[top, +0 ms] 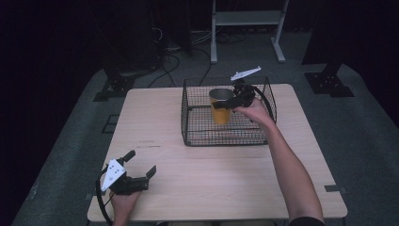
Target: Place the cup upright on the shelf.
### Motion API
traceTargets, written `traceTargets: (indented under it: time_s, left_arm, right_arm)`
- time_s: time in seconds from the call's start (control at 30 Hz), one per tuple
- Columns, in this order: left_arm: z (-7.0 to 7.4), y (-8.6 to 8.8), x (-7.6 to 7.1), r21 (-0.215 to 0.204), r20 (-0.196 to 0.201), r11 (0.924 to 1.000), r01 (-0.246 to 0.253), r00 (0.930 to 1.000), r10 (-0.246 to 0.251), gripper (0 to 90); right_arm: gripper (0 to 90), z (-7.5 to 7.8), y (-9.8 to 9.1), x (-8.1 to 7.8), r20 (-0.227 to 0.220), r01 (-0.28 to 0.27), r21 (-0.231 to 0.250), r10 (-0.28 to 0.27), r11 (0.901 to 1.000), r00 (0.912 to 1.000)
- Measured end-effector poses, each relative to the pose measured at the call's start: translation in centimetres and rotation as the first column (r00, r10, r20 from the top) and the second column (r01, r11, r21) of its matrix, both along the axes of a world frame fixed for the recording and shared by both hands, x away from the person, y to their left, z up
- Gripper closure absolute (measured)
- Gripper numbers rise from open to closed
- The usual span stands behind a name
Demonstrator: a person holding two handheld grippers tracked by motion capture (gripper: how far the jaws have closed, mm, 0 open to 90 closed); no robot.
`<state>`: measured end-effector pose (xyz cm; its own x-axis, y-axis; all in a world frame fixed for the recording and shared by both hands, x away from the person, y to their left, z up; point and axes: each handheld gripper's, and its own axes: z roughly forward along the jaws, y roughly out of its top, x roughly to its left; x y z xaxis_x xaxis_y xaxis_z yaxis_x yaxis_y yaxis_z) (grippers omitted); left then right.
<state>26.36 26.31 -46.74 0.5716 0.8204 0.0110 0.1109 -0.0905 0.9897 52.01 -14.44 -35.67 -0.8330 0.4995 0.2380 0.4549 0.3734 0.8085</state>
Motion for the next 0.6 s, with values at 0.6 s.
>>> traceTargets:
  time_s: [0.6]
  left_arm:
    - [0.0, 0.0, 0.0, -0.002, 0.002, 1.0000, 0.003, 1.0000, -0.003, 0.8]
  right_arm:
    - [12.1, -2.3, 1.7, 1.7, -0.048, -0.003, -0.086, -0.002, 0.9963, 0.9988]
